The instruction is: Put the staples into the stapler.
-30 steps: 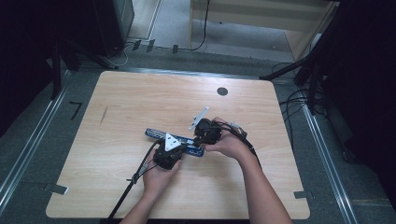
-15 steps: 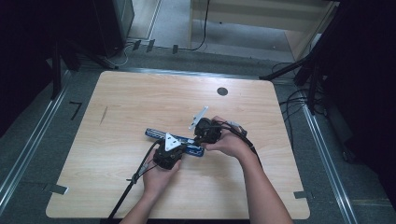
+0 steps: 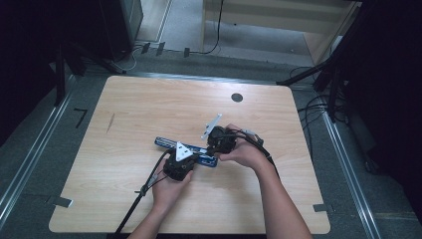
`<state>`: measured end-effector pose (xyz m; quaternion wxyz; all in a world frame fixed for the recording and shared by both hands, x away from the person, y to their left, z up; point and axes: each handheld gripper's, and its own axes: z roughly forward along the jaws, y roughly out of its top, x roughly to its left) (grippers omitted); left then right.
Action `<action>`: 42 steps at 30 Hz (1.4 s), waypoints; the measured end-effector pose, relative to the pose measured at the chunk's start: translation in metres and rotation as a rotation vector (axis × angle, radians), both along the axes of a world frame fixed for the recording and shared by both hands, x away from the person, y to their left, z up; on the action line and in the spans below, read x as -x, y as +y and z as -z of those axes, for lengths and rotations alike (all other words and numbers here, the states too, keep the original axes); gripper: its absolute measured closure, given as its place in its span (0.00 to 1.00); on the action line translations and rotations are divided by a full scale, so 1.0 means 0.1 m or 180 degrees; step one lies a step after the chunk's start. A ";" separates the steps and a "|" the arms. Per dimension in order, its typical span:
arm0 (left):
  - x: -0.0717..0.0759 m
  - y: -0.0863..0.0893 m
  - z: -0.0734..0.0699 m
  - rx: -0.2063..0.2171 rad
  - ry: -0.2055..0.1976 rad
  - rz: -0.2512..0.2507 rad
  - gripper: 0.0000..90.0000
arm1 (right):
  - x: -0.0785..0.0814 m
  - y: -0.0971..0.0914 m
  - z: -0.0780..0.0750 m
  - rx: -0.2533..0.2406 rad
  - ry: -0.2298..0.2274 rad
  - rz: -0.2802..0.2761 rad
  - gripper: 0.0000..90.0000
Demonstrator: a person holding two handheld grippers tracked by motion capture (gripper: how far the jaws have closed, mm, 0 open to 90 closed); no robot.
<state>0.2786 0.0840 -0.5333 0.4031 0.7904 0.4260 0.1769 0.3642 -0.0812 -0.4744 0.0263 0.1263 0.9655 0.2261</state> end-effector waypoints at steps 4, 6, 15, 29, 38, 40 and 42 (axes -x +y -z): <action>0.00 0.00 0.00 0.0000 0.0000 0.0000 1.00 | 0.00 0.00 0.00 -0.0005 -0.0006 -0.0016 0.89; 0.00 0.00 0.00 0.0000 0.0001 0.0001 1.00 | 0.00 0.00 0.00 -0.0017 0.0021 -0.0030 0.89; 0.00 0.00 0.00 -0.0004 -0.0003 0.0000 1.00 | 0.01 0.00 -0.01 -0.0012 -0.0015 -0.0040 0.89; 0.00 0.00 0.00 -0.0006 -0.0004 -0.0001 1.00 | 0.01 0.00 0.00 0.0008 -0.0009 -0.0044 0.89; 0.00 0.00 0.00 -0.0008 -0.0004 -0.0002 1.00 | 0.00 0.00 0.01 0.0018 0.0003 -0.0035 0.86; 0.00 0.00 0.00 -0.0007 -0.0004 -0.0002 1.00 | 0.00 0.01 0.02 0.0039 -0.0001 -0.0037 0.85; 0.00 0.00 0.00 -0.0006 -0.0003 0.0000 1.00 | 0.00 0.00 0.02 0.0024 0.0008 -0.0042 0.84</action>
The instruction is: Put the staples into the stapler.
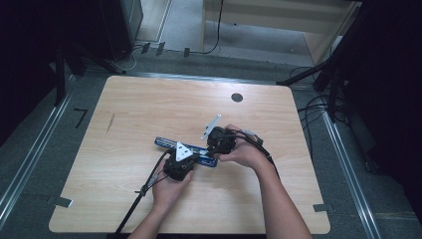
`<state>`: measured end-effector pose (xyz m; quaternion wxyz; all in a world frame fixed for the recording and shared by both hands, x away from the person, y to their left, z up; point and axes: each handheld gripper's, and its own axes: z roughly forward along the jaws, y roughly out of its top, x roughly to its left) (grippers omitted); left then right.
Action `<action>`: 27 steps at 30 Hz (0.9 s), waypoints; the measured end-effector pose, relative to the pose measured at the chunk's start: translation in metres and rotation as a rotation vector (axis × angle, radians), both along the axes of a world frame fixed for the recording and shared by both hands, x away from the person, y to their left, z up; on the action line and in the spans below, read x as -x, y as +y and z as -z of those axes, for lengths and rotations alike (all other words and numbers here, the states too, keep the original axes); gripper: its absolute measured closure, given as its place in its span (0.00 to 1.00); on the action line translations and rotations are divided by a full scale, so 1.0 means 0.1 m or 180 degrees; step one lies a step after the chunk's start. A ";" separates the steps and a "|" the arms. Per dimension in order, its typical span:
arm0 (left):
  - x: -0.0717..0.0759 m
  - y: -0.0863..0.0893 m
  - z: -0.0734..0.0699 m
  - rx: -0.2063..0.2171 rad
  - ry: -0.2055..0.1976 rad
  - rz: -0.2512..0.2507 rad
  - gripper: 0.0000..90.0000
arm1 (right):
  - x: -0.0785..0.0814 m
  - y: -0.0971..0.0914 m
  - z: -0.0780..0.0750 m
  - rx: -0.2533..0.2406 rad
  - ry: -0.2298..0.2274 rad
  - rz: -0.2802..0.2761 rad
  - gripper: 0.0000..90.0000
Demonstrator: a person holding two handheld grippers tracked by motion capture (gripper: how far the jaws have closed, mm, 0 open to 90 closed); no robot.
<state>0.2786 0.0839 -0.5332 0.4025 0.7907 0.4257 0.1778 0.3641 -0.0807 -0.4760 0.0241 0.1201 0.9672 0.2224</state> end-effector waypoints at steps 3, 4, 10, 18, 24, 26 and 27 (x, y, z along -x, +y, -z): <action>0.00 0.00 0.00 0.0000 -0.0002 -0.0002 1.00 | 0.01 -0.01 -0.02 -0.0041 0.0016 0.0015 0.83; 0.00 0.00 0.00 0.0001 -0.0002 -0.0003 1.00 | 0.00 -0.01 -0.02 -0.0054 0.0015 0.0003 0.83; 0.00 0.00 0.00 0.0002 -0.0001 -0.0002 1.00 | 0.01 0.01 -0.07 -0.0181 -0.0006 0.0059 0.95; 0.00 0.00 0.00 0.0007 0.0005 0.0003 1.00 | 0.00 0.11 -0.02 -0.0290 -0.0048 0.0125 1.00; 0.00 0.00 0.00 0.0013 0.0009 0.0002 1.00 | -0.01 0.20 0.02 -0.0329 -0.0098 0.0147 1.00; 0.00 0.00 0.00 0.0015 0.0009 0.0002 1.00 | -0.02 0.22 0.02 -0.0345 -0.0121 0.0143 1.00; 0.00 0.00 0.00 0.0013 0.0009 0.0002 1.00 | -0.02 0.22 0.03 -0.0342 -0.0131 0.0151 1.00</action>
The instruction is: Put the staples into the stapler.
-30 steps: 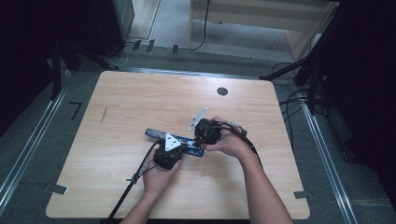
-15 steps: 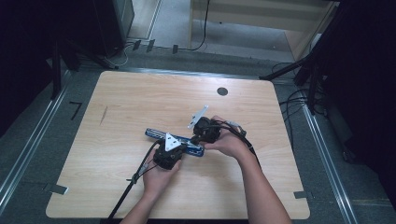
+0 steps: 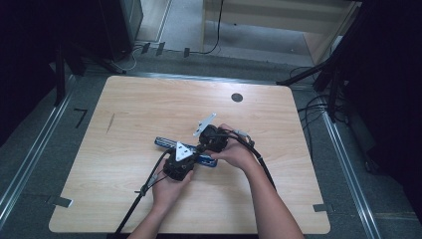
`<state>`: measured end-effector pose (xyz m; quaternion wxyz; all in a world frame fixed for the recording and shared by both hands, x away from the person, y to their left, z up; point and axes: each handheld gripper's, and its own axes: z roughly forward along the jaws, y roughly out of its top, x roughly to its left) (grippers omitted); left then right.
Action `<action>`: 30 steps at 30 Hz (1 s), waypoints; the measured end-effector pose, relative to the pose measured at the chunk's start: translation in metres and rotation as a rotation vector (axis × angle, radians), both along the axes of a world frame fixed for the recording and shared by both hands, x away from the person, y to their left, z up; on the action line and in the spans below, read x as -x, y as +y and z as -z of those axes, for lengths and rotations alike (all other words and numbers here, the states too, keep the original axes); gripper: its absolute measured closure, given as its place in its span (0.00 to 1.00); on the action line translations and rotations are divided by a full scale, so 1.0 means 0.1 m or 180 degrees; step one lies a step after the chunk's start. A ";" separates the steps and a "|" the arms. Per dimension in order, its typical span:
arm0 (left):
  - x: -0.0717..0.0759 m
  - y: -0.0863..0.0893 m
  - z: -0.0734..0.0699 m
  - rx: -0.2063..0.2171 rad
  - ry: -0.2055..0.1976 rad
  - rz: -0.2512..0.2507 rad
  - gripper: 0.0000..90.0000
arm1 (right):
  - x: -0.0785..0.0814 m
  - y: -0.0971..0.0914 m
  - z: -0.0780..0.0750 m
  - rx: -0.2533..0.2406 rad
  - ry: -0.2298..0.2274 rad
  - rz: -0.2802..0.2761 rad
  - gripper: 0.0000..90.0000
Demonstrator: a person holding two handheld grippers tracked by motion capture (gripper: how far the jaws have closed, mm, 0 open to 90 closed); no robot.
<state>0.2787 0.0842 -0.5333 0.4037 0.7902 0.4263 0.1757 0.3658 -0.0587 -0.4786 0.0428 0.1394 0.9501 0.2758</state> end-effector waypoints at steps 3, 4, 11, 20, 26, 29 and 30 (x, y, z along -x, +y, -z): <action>0.00 0.00 0.00 0.0000 0.0000 0.0000 1.00 | -0.01 0.00 0.01 -0.0023 -0.0020 0.0004 1.00; 0.00 0.00 0.00 0.0000 0.0000 0.0000 1.00 | -0.01 0.00 0.02 -0.0038 -0.0016 0.0003 1.00; 0.00 0.00 0.00 0.0001 0.0002 -0.0003 1.00 | -0.01 0.00 0.05 -0.0018 -0.0026 0.0019 1.00; 0.00 0.00 0.00 -0.0006 0.0001 0.0000 1.00 | 0.00 -0.10 0.05 -0.0061 0.0033 0.0058 1.00; 0.00 0.00 0.00 -0.0004 -0.0004 -0.0002 1.00 | 0.02 -0.12 0.05 -0.0031 0.0008 0.0037 1.00; 0.00 0.00 0.00 -0.0006 -0.0005 -0.0003 1.00 | 0.02 -0.13 0.06 -0.0050 0.0005 0.0045 1.00; 0.00 0.00 0.00 -0.0007 -0.0005 -0.0003 1.00 | 0.02 -0.14 0.06 -0.0050 0.0008 0.0045 1.00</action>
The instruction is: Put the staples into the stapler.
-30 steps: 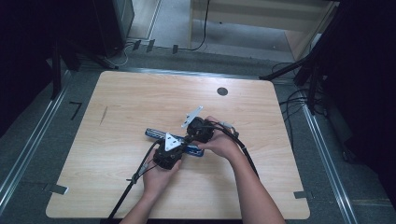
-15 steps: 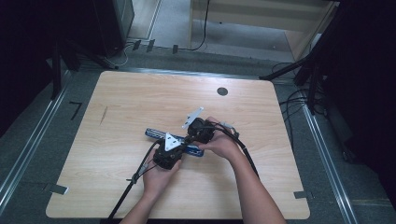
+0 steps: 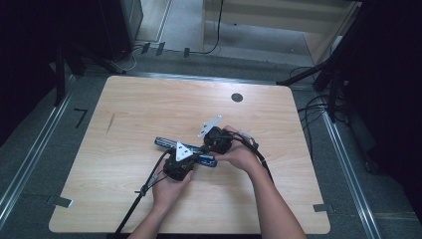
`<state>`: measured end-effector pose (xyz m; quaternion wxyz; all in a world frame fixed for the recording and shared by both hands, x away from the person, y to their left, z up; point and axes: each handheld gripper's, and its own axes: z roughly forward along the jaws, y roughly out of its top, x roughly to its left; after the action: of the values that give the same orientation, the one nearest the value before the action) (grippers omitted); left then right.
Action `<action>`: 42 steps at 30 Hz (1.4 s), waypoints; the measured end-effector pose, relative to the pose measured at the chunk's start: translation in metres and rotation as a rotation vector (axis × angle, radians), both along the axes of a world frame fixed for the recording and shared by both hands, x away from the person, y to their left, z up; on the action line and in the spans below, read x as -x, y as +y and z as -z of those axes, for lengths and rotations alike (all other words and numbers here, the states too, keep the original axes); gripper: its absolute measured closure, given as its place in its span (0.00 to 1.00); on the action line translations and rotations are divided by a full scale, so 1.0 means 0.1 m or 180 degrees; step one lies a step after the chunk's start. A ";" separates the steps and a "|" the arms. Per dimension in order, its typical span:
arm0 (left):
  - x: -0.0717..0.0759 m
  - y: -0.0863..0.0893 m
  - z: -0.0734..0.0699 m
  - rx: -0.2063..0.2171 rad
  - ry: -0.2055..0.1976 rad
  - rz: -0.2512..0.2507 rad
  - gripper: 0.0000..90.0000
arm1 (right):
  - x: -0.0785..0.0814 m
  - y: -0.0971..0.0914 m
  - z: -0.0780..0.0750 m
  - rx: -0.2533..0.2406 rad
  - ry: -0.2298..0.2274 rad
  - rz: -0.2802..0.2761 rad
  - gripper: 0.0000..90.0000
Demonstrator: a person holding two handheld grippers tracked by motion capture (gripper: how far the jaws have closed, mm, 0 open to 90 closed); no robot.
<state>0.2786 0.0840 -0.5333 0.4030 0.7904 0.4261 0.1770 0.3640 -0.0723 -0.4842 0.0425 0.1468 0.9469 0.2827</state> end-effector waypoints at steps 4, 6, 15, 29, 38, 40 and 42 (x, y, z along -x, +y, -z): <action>0.00 0.00 0.00 0.0000 0.0000 0.0000 1.00 | 0.00 -0.02 0.00 -0.0031 0.0001 0.0021 1.00; 0.00 0.00 0.00 -0.0002 -0.0002 -0.0001 1.00 | 0.01 -0.03 0.01 -0.0036 -0.0006 0.0029 1.00; 0.00 0.00 0.00 -0.0003 -0.0003 -0.0002 1.00 | 0.03 -0.02 0.01 -0.0010 0.0010 0.0001 1.00; 0.00 0.01 0.00 -0.0001 0.0017 -0.0003 1.00 | 0.05 -0.02 -0.02 -0.0194 -0.0031 0.0066 1.00; 0.01 0.03 -0.01 0.0069 -0.0051 -0.0002 1.00 | 0.06 0.03 -0.02 -0.0251 -0.0046 0.0096 1.00; 0.01 0.05 -0.02 0.0093 -0.0027 -0.0007 1.00 | 0.07 0.04 -0.02 -0.0265 -0.0061 0.0096 1.00; 0.02 0.07 -0.03 0.0137 -0.0019 -0.0015 1.00 | 0.07 0.05 -0.02 -0.0269 -0.0064 0.0107 1.00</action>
<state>0.2770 0.0909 -0.5302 0.4208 0.7799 0.4305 0.1712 0.3570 -0.0672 -0.4822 0.0506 0.1615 0.9311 0.3231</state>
